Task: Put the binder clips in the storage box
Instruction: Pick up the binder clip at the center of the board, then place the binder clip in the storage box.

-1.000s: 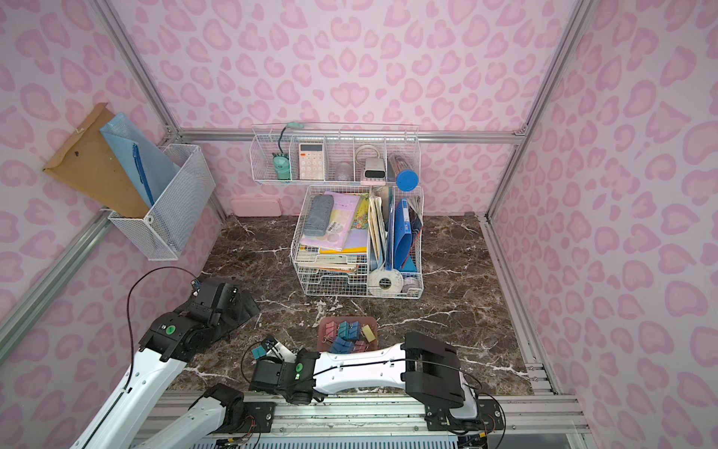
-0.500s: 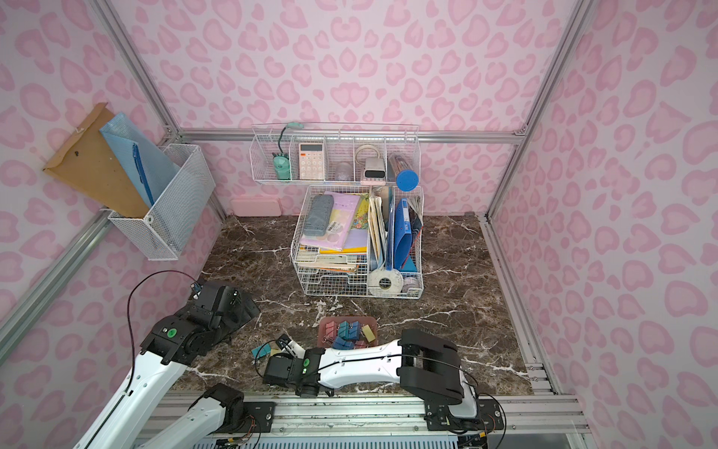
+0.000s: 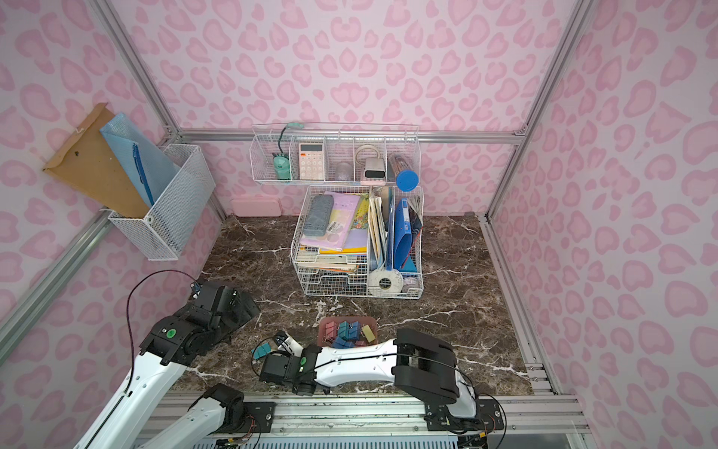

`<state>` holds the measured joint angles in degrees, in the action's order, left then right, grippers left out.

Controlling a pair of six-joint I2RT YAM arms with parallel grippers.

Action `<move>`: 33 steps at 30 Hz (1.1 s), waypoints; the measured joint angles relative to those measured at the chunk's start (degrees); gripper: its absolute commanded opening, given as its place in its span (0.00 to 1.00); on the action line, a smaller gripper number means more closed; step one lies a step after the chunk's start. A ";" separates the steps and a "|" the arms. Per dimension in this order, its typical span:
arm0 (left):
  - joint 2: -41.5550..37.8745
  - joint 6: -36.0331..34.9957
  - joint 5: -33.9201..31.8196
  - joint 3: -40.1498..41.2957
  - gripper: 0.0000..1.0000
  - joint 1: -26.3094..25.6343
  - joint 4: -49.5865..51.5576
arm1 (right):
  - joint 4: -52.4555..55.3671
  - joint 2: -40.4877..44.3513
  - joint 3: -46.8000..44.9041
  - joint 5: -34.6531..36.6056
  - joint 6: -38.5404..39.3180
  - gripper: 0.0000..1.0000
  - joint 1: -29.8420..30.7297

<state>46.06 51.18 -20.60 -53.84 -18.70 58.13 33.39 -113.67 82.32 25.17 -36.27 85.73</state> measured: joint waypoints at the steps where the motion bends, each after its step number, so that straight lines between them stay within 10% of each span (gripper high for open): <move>1: -0.02 0.00 0.00 0.00 0.98 0.00 0.00 | -0.35 0.61 -0.39 0.28 -0.13 0.07 0.00; 16: -1.01 -1.95 1.95 0.17 0.98 0.00 -1.92 | -8.79 21.68 -10.99 2.51 -4.94 0.00 -2.34; 26: 2.29 -6.99 10.49 -1.18 0.94 0.00 -6.47 | -22.67 56.81 -44.17 -8.59 -19.15 0.00 -25.42; 33: 5.31 -10.88 18.58 -1.16 0.94 0.00 -10.51 | -18.38 56.72 -44.85 -12.85 -22.88 0.00 -22.75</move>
<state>51.37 40.29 -2.02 -55.00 -18.70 47.62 15.00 -56.95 37.47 12.32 -59.16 62.98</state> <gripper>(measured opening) 0.937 0.062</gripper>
